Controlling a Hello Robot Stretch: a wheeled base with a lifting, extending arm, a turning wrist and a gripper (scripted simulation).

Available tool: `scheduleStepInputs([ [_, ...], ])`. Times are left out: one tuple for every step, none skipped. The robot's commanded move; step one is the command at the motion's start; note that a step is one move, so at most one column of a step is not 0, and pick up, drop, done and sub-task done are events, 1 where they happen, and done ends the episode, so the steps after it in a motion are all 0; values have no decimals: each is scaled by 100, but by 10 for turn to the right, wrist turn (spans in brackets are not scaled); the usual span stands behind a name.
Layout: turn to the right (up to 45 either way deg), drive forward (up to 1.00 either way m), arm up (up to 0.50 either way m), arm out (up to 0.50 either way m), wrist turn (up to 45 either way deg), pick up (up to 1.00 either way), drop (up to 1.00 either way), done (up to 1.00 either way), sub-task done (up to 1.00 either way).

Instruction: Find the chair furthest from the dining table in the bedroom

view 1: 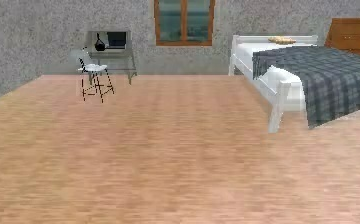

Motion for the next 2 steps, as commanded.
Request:
scheduleStepInputs([
  [450, 0, 0, 0, 0, 0, 0, 0, 0],
  [420, 0, 0, 0, 0, 0, 0, 0, 0],
])
